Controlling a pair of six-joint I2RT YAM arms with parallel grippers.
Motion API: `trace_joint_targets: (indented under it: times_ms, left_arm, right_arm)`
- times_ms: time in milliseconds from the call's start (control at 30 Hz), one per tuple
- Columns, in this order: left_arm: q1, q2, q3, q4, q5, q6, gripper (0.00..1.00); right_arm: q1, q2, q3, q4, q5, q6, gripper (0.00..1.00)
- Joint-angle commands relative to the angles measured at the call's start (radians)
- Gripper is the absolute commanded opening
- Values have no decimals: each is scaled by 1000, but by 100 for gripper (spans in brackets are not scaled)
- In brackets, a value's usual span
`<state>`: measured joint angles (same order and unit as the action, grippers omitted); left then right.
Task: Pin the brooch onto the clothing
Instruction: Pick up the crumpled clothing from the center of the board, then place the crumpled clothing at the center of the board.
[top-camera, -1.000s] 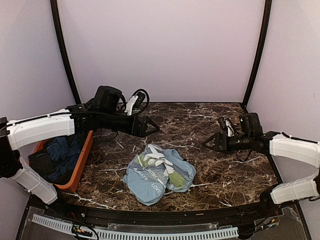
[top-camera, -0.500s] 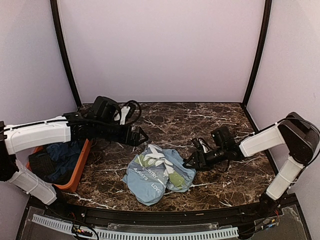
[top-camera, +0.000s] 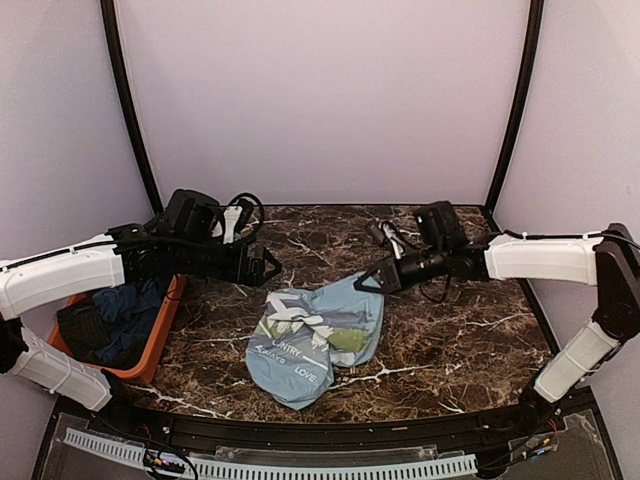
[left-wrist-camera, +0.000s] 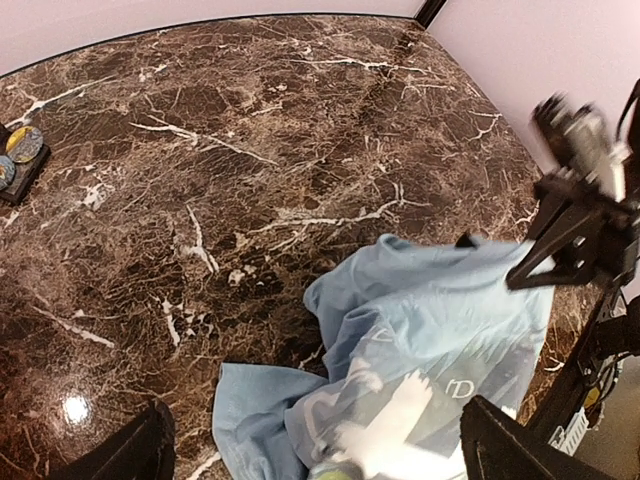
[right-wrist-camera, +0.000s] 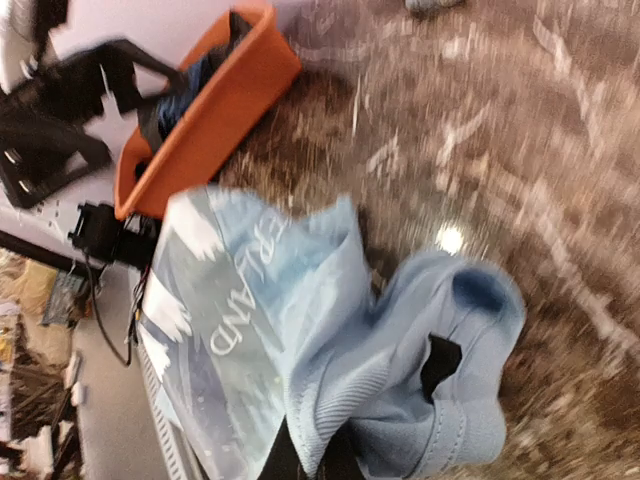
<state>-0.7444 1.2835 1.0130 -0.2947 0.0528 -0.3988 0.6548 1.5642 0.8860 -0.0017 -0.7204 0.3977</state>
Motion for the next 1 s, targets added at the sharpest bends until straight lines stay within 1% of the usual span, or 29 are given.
trace_joint_targets:
  times_ms: [0,67,133,200,267,367,433,533,667,767,800,833,867,967]
  left_arm:
    - [17,7,31,-48,-75,22,99]
    - [26,1,60,-51,-108,23,99]
    - [32,-16,72,-41,-131,25,99]
    - [36,-49,73,-25,-137,33,99]
    - [37,-73,69,-10,-130,46,99]
    - [37,-100,53,2,-100,70,99]
    - [37,-115,39,1,-84,93,99]
    - [38,-133,10,7,-66,119,99]
    - [39,-121,7,12,-56,158,99]
    - [39,-87,26,3,-56,173,99]
    - [39,-69,26,4,-27,173,99]
    - [39,-60,25,8,-18,174,99]
    - [39,-41,21,16,-1,175,99]
    - [39,0,2,27,25,201,99]
  right_arm:
    - [3,-125,294,-309,363,-342,0]
    - [-2,-153,383,-327,478,-429,0]
    - [-3,-175,439,-321,513,-502,0]
    - [0,-192,468,-327,483,-558,0]
    - [7,-204,468,-365,414,-583,0]
    - [44,-228,396,-445,342,-600,0]
    - [107,-254,310,-499,343,-610,0]
    - [246,-276,199,-582,378,-627,0]
    - [415,-209,175,-717,446,-610,0]
    - [476,-138,176,-759,489,-586,0]
    - [485,-127,173,-757,488,-576,5]
    - [488,-124,171,-752,477,-568,17]
    - [489,-128,168,-744,457,-556,25]
    - [490,-192,146,-709,421,-542,59]
